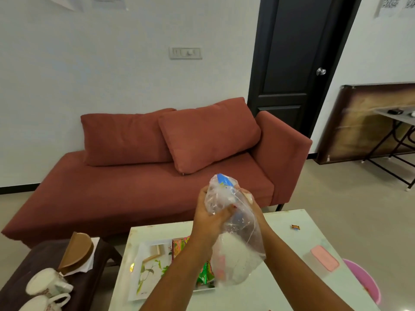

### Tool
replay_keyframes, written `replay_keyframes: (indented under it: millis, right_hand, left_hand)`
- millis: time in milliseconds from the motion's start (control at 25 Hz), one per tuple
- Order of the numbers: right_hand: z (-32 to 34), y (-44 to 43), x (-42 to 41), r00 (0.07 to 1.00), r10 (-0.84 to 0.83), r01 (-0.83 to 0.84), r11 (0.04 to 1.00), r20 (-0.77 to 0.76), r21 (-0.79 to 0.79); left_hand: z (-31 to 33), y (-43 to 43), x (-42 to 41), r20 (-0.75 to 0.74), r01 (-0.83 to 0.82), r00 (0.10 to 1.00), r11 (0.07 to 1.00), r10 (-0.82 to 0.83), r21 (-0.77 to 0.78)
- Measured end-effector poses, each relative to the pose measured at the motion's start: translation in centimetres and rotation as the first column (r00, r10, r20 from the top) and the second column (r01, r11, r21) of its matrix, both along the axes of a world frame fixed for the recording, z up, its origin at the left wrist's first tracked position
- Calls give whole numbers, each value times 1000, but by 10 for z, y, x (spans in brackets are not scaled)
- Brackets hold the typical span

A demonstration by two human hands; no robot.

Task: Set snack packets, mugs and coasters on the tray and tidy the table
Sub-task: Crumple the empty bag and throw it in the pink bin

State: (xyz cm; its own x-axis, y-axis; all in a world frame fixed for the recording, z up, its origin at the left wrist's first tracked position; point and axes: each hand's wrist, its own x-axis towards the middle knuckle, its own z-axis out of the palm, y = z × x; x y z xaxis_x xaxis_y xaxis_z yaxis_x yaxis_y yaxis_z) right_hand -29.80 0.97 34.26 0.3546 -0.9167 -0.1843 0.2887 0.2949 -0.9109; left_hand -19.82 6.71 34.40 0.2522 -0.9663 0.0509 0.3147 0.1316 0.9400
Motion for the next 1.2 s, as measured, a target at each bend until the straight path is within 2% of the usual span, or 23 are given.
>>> replay_keyframes:
  millis: [80,240,280,360,440,480,560,640,720,800,920,1000,1080,1120,1200]
  right_hand:
    - [0,4,-15,997,-59,58,998,-51,-26]
    - [2,20,-37,906,-148,26,955,-398,-295]
    - [4,22,-43,892,-168,9,935,-419,-355]
    - [7,24,-58,925,-121,-46,905,-359,-424]
    - [11,28,-67,944,92,-242,845,-317,-476]
    - [11,31,-68,907,164,-357,788,-387,-502]
    - [3,30,-68,833,128,-454,714,-538,-534]
    - [-5,20,-69,865,0,-343,731,-502,-591]
    - [-13,4,-75,902,-101,-204,755,-419,-623]
    - [-23,-15,-82,900,-179,-89,816,-397,-571]
    - [-35,-45,-91,812,-299,-42,827,-502,-561]
    - [-43,-64,-97,798,-343,-6,817,-495,-577]
    - [-46,-77,-101,797,-380,82,838,-469,-540]
    - [-46,-83,-105,803,-397,139,850,-444,-509]
    - [-43,-91,-115,781,-457,240,849,-426,-471]
  left_hand:
    - [0,5,-25,32,-125,992,991,124,53]
    - [1,9,-53,142,-407,909,907,391,110]
    - [4,7,-54,183,-481,870,870,458,106]
    - [15,-2,-54,208,-594,798,797,566,109]
    - [28,-12,-56,192,-642,764,756,615,131]
    - [30,-18,-58,180,-621,782,772,597,137]
    - [28,-27,-63,100,-485,874,862,475,145]
    - [30,-33,-70,-43,-266,959,943,280,199]
    - [31,-44,-73,-97,-79,989,960,109,269]
    - [27,-55,-75,21,43,999,972,-49,230]
    - [25,-74,-73,212,116,964,974,-157,192]
    - [20,-88,-76,418,79,896,980,-150,182]
    - [9,-100,-82,609,7,788,990,-90,138]
    - [4,-104,-86,675,-20,738,998,-24,57]
    - [-12,-112,-96,771,50,636,996,29,-79]
